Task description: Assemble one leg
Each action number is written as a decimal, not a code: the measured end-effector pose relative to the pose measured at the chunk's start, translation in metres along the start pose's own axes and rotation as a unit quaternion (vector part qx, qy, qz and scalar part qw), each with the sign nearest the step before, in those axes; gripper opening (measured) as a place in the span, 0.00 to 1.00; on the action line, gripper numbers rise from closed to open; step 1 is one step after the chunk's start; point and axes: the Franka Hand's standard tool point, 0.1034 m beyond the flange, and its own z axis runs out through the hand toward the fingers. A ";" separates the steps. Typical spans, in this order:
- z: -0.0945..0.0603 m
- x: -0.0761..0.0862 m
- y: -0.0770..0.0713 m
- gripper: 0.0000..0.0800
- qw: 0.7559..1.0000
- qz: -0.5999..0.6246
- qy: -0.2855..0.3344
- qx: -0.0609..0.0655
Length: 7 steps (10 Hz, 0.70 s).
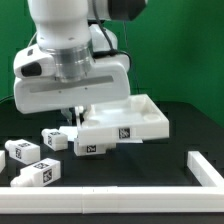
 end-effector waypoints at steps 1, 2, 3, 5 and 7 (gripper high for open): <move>0.000 0.020 -0.004 0.07 1.000 0.024 0.010 -0.005; 0.001 0.032 -0.012 0.07 0.999 0.038 0.022 -0.012; 0.001 0.041 -0.018 0.07 0.998 0.053 0.043 -0.013; 0.002 0.039 -0.016 0.07 0.998 0.046 0.039 -0.013; 0.004 0.039 -0.016 0.07 0.998 0.045 0.038 -0.013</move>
Offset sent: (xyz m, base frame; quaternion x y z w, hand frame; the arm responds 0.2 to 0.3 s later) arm 0.0000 0.0000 0.0000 0.0000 0.0000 0.0000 1.0000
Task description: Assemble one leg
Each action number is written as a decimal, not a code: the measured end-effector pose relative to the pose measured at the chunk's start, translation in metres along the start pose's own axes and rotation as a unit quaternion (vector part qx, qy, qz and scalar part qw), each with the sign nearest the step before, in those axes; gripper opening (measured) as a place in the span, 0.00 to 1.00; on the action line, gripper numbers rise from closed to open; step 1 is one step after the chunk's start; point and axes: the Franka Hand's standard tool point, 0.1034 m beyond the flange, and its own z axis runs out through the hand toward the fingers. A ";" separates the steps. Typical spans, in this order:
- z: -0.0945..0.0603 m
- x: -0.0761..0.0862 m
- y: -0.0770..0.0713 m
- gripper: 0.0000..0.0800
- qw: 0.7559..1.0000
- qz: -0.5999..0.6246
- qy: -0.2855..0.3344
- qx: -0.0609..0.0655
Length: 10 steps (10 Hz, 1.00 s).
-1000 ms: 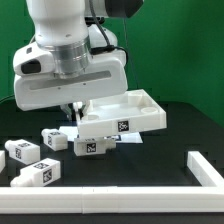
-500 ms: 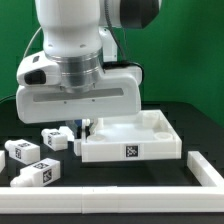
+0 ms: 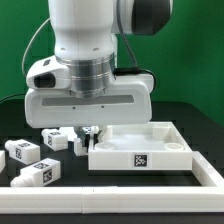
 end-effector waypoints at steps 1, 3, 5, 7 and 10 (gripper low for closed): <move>0.001 0.001 -0.001 0.07 1.000 0.000 -0.001 -0.002; 0.015 0.010 -0.011 0.07 1.000 -0.008 -0.005 -0.009; 0.025 0.026 -0.014 0.07 1.000 -0.007 -0.004 -0.012; 0.024 0.045 -0.019 0.07 1.000 0.012 0.005 -0.013; 0.026 0.045 -0.028 0.07 0.999 0.020 -0.023 -0.025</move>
Offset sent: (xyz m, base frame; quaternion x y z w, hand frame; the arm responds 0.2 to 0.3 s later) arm 0.0281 0.0023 -0.0264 -0.0413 0.0168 0.0031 0.9990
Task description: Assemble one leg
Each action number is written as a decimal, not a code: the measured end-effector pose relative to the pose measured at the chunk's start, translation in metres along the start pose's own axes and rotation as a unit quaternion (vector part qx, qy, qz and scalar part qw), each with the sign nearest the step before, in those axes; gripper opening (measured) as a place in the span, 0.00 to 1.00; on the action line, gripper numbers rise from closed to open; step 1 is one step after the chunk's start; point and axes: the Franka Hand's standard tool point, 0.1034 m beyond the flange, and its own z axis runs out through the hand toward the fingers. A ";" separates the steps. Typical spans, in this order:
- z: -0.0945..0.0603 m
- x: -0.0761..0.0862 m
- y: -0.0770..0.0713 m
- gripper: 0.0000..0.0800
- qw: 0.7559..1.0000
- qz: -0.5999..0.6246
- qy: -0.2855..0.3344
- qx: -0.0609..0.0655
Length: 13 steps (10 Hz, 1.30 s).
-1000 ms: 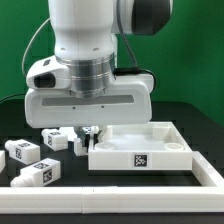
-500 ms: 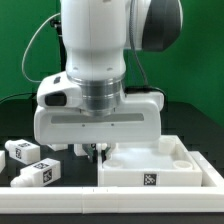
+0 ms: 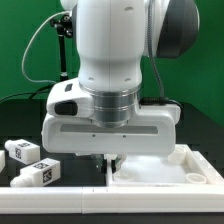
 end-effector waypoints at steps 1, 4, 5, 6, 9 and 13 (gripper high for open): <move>0.003 0.001 0.000 0.07 1.000 -0.003 -0.003 -0.002; 0.006 0.002 0.001 0.07 1.000 -0.014 -0.017 -0.007; 0.006 0.002 0.000 0.07 1.000 -0.015 -0.017 -0.007; 0.006 0.002 0.000 0.29 1.000 -0.015 -0.017 -0.007; 0.007 0.002 0.000 0.70 1.000 -0.015 -0.018 -0.007; -0.030 -0.035 0.002 0.81 0.998 0.025 -0.065 0.001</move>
Offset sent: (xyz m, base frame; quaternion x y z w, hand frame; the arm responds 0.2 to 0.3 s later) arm 0.0000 0.0000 0.0000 0.0000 0.0000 0.0000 1.0000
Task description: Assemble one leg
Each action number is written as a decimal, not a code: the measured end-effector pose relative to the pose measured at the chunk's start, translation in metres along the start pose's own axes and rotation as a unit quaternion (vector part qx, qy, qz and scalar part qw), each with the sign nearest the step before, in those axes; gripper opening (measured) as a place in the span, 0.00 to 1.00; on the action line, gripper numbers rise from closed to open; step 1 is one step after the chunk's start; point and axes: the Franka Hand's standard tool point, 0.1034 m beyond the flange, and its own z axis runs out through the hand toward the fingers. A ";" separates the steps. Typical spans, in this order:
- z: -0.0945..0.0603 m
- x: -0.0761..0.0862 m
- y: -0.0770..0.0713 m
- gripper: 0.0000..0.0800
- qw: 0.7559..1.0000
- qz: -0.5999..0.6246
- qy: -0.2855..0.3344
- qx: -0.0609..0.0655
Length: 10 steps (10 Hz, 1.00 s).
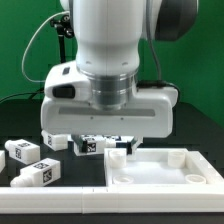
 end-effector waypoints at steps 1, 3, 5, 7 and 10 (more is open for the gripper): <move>-0.002 0.006 -0.002 0.81 1.000 -0.002 0.001 -0.002; 0.000 0.005 -0.001 0.81 1.000 -0.002 0.000 -0.003; 0.001 0.005 -0.001 0.81 1.000 -0.002 0.000 -0.003; 0.000 -0.020 0.008 0.81 1.000 -0.019 -0.019 -0.001; -0.012 -0.059 0.028 0.81 0.999 -0.020 -0.040 0.003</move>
Offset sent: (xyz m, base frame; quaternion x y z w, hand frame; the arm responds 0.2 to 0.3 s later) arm 0.0000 0.0000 0.0000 0.0000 0.0000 0.0000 1.0000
